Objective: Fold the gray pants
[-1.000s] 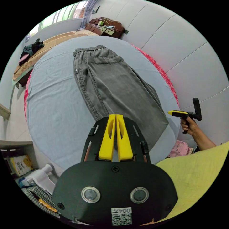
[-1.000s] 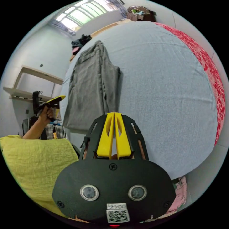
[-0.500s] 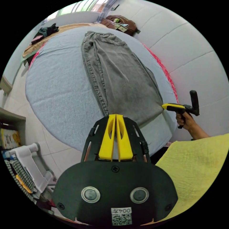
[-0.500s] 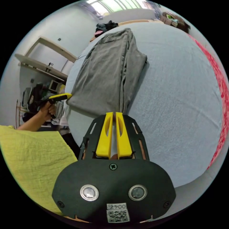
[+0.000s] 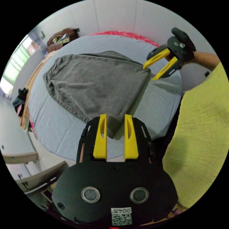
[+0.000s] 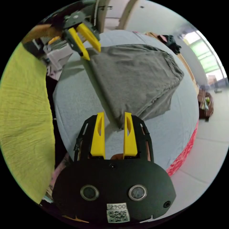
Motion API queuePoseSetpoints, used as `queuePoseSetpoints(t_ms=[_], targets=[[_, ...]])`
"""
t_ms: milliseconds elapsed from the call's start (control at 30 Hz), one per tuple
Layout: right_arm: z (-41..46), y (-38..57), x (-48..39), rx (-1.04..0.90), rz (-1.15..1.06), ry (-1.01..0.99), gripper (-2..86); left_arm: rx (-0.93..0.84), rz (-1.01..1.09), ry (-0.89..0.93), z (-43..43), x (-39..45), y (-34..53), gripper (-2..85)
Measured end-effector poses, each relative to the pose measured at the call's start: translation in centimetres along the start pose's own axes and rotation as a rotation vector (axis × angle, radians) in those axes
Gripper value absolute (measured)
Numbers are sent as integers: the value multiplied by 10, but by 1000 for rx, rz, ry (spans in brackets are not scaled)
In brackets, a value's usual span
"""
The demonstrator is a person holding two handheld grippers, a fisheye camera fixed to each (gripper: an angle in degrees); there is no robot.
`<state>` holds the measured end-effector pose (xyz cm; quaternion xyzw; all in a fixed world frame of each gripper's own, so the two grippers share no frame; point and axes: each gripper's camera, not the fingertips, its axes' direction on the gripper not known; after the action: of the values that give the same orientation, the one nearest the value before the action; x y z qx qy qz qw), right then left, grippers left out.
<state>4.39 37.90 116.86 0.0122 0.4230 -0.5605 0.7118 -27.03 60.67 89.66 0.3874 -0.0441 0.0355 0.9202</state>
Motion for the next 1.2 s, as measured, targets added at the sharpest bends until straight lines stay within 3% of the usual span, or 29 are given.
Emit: queuePoseSetpoints(t_ms=[167,300,433,667,767,967,1200], targets=[[19,-17,-18,-110,-270,116,120,-98,148,-10,23,21,-10,139],[25,-23,-15,-158,-342,151,41,-103,135,37,30,25,-15,138],[10,-35,8,-153,-256,89,7,-99,128,55,32,29,-18,133],[-43,-22,94,80,107,-192,-6,-77,111,-26,28,41,-19,75],[-50,-15,104,115,148,-191,-7,-43,65,-92,11,39,-22,42],[-77,16,105,220,207,-176,-8,107,-88,-15,-49,20,-18,20],[-107,66,76,302,259,-173,-7,165,-85,-3,-109,42,-18,13]])
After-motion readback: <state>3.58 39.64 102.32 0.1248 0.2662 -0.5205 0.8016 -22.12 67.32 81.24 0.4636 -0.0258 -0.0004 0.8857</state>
